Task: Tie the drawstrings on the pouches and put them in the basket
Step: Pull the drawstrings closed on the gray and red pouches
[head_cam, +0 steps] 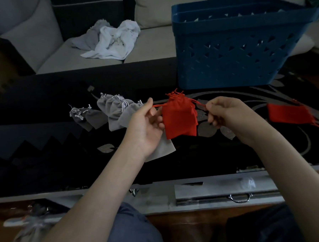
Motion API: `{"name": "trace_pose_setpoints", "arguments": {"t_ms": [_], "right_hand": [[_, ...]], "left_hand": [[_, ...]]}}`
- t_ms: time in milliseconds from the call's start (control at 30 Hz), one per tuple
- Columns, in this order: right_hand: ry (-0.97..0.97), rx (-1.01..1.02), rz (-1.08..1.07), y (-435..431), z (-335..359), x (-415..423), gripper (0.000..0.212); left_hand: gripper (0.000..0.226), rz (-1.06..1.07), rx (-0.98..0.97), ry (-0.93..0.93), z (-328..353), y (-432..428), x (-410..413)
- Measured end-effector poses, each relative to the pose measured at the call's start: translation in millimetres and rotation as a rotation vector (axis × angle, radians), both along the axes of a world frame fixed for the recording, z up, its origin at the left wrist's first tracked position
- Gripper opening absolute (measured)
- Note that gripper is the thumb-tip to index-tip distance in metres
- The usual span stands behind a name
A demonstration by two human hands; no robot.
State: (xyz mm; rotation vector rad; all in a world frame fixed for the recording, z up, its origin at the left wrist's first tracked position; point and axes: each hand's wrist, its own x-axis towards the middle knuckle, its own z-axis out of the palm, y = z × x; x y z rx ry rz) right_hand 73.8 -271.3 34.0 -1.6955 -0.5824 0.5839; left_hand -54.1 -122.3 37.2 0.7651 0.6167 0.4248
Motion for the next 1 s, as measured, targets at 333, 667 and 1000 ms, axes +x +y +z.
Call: {"name": "trace_pose_setpoints", "arguments": {"t_ms": [333,667,1000], "right_hand": [[0.031,-0.127,-0.093,-6,-8,13,0.026],[-0.167,0.036,-0.007,-17,7,11,0.025],[-0.302,0.215,0.495,-11,27,-23,0.015]], "left_hand": [[0.05,0.097,-0.209,-0.286,9,4,-9],[0.022,-0.005,0.14,-0.103,6,-2,-6],[0.002,-0.394,0.587,0.01,6,-19,-14]]}}
